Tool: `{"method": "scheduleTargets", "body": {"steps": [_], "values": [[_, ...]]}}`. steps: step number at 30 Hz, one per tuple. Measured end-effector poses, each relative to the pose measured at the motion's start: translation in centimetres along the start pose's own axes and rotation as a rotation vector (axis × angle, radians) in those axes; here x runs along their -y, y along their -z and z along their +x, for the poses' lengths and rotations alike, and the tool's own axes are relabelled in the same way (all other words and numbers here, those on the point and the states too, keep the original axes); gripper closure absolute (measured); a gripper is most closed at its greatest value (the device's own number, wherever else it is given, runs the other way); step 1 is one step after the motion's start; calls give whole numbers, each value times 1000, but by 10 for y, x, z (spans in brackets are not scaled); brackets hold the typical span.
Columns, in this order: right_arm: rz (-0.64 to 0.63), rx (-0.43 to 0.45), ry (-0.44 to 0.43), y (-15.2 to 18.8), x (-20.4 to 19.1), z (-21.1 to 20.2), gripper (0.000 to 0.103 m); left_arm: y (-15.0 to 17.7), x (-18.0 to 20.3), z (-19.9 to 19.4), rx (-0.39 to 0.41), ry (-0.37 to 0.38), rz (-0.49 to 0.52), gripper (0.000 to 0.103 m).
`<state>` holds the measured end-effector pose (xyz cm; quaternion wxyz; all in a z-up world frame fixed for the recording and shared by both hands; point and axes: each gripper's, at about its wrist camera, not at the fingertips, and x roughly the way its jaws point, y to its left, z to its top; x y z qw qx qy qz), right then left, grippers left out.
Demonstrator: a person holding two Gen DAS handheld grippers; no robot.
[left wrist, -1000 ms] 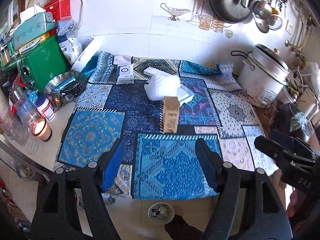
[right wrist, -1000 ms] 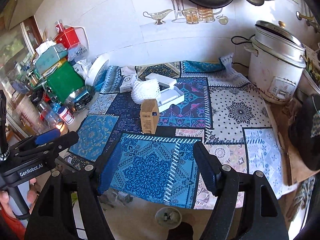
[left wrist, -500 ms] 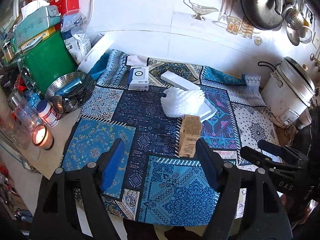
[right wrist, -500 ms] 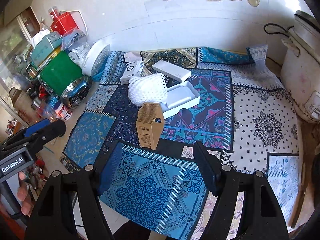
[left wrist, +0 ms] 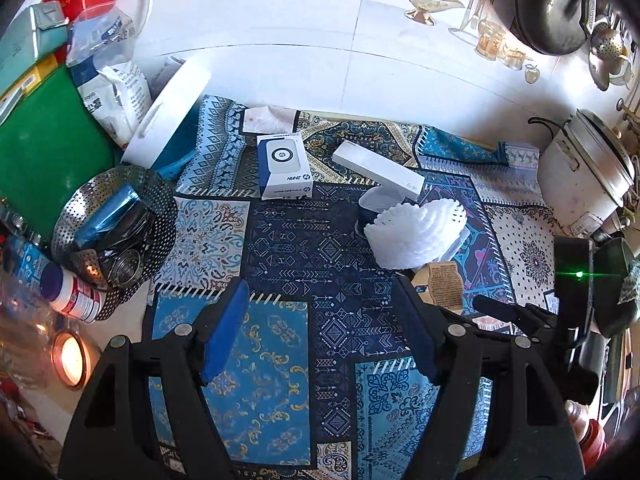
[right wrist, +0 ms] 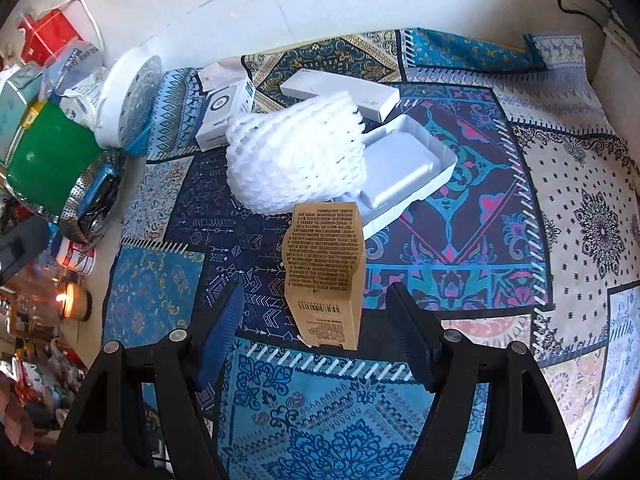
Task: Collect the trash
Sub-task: 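Grasp the white foam net with the left tool while the right tool grasps the cardboard sleeve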
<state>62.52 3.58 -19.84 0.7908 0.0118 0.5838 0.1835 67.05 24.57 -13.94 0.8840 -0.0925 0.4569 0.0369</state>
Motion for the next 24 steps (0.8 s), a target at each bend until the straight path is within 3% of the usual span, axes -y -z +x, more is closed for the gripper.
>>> {"method": "scheduleTargets", "body": {"steps": [4,9,15,24], "values": [[46,-2,29,-1,4,14,33,-14,4,24,-41,39,56,31],[95,-25,2,2,18,17,64,-25,19,48,-62,102,87,31],[95,-2,12,9,30,-1,64,-36,43,76,-100,206,62,31],[143,36,46,21,69,-38,64,-16,73,131,-268,197,80,31]]}}
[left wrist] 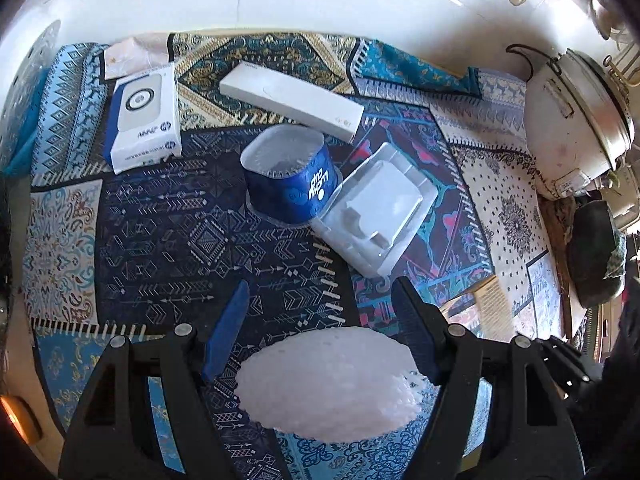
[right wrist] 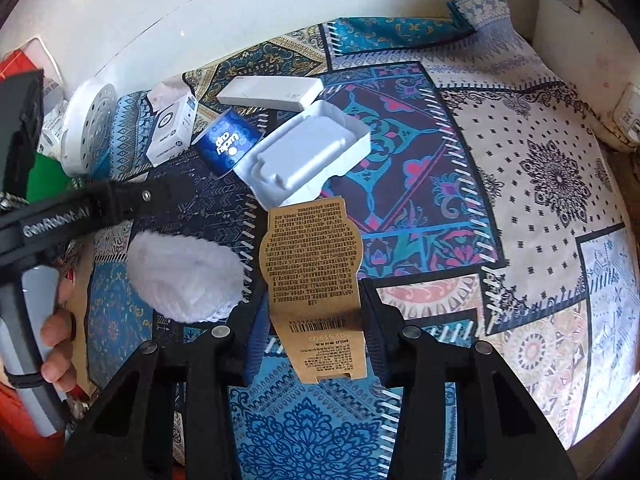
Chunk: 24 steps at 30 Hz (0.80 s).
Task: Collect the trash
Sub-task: 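Grasp the white foam net with the left tool while the right tool grasps the cardboard sleeve, then lift the foam net with the left tool while the right tool lifts the cardboard sleeve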
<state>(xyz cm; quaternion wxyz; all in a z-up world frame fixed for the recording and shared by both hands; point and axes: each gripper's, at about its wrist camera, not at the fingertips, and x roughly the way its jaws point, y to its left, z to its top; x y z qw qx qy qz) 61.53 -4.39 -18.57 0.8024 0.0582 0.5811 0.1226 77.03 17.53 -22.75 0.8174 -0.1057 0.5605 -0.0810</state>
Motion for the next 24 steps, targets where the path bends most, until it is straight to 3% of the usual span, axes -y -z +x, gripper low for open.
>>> {"method": "scheduleTargets", "body": {"steps": [5,8,11,14,19,24], "values": [[40,29,40,-1,23,-15,64,17,10,20,-70,-67,47,31],[60,44,55,-3,34,-22,64,30,13,20,-70,-80,60,27],[75,51,56,-1,42,-28,64,45,11,17,-65,-101,36,17],[71,58,54,1,45,-32,64,60,7,18,-78,-109,-3,13],[40,61,33,7,43,-40,64,83,4,17,-100,-98,-80,11],[-3,63,9,17,42,-49,64,102,12,20,-117,-154,-92,10]]}}
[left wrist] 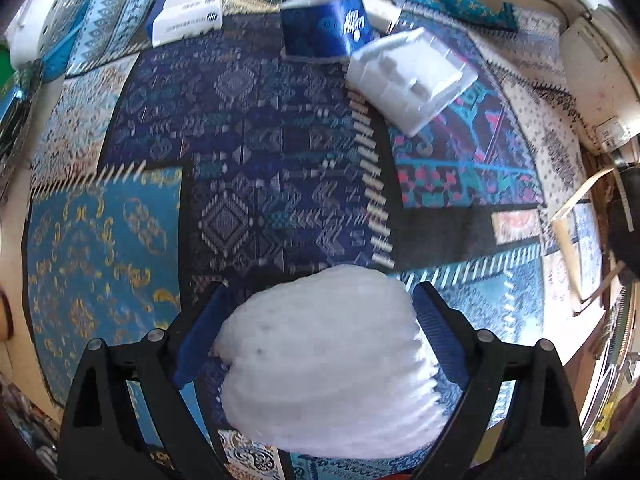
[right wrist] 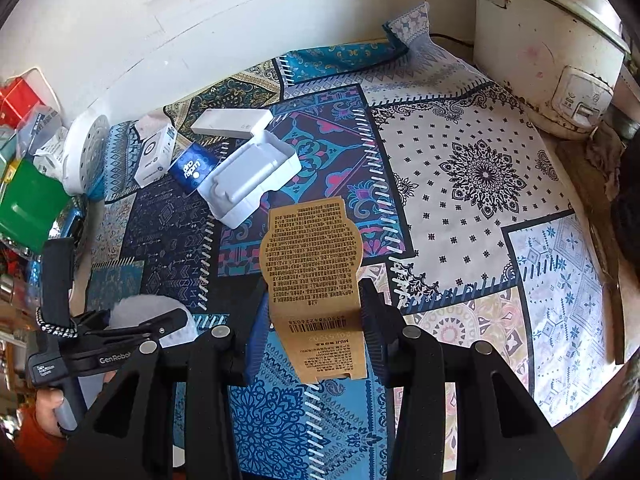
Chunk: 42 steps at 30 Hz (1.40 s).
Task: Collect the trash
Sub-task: 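Lift the foam net with the left tool while the right tool lifts the cardboard sleeve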
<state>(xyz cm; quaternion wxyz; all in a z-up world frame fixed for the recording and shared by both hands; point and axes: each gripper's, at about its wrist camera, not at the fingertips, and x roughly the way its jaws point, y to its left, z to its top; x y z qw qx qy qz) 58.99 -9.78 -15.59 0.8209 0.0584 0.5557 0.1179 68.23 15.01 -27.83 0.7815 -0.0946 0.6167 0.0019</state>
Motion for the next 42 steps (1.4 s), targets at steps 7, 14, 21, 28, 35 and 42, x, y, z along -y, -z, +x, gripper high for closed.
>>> {"method": "scheduleTargets", "body": {"steps": [7,14,21,28,35,42], "values": [[-56,17,-41,14,9,-19,64,29,13,-2,21,-22,-40,39],[-161,19,-92,27,19,-34,64,52,34,-23,117,-75,-82,52],[-243,21,-153,34,23,-51,64,70,62,-80,264,-90,-118,52],[-254,65,-190,55,16,-75,64,101,75,-136,379,-62,-117,52],[-220,111,-160,95,3,-99,64,141,74,-162,426,-22,-46,52],[-182,108,-124,160,-16,-110,64,209,65,-168,410,-7,26,52]]}}
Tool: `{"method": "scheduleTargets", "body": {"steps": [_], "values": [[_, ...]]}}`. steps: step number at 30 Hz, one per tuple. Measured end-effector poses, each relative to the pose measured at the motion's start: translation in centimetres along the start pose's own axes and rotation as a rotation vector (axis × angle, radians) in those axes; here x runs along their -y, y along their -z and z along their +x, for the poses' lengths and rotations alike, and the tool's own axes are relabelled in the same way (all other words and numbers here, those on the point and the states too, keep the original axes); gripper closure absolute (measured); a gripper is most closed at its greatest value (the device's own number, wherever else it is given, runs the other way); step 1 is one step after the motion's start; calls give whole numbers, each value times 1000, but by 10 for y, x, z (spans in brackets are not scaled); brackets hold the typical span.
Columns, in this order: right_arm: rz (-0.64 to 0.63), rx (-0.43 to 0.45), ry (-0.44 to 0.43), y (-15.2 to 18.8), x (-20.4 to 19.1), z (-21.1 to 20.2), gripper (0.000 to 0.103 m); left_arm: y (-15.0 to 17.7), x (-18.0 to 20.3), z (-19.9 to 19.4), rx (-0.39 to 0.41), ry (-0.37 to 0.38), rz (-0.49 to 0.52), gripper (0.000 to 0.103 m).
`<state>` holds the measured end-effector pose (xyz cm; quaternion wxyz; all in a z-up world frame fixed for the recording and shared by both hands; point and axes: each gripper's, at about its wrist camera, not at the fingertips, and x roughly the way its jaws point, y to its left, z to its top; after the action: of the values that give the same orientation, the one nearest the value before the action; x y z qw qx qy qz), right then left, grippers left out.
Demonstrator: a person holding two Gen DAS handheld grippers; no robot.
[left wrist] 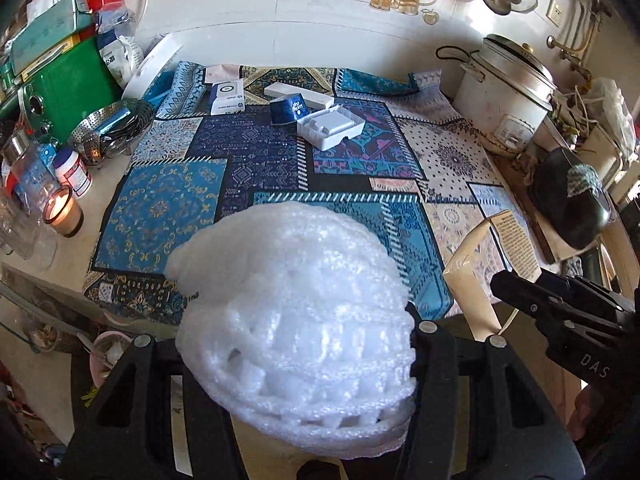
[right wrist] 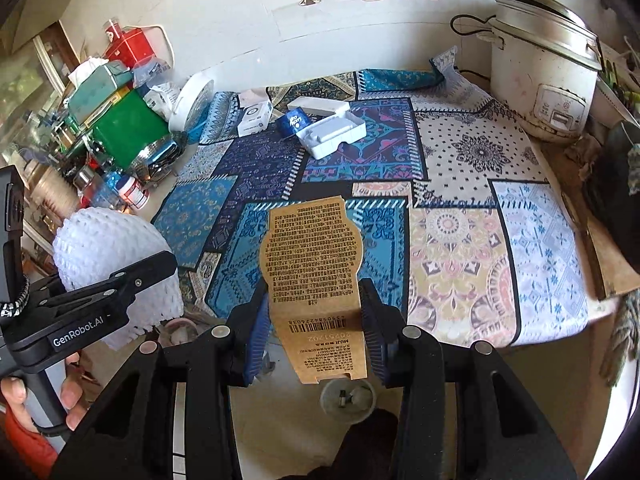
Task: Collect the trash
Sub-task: 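Lift the foam net with the left tool while the right tool lifts the cardboard sleeve, then carry both held items down over the white floor bin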
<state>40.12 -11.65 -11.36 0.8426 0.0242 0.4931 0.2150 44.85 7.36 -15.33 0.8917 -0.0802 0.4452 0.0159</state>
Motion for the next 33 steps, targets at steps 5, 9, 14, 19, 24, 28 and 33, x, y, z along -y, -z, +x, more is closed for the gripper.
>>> {"method": "scheduleTargets", "body": {"steps": [5,9,14,19,24,28,33], "values": [[40,-39,15,44,-14,0,64,47,-9,-13,-38,12,18,52],[58,-82,29,72,-17,4,64,78,-14,-10,-94,16,14,52],[83,-138,45,98,-13,14,64,112,-16,10,-180,26,-7,52],[93,-207,48,118,2,42,64,141,-14,45,-262,32,-45,52],[110,-293,37,148,34,94,64,178,-14,110,-341,25,-100,52],[133,-366,31,182,66,150,64,219,-17,179,-398,14,-151,52],[143,-457,29,231,100,237,64,269,-29,259,-432,2,-221,52]]}}
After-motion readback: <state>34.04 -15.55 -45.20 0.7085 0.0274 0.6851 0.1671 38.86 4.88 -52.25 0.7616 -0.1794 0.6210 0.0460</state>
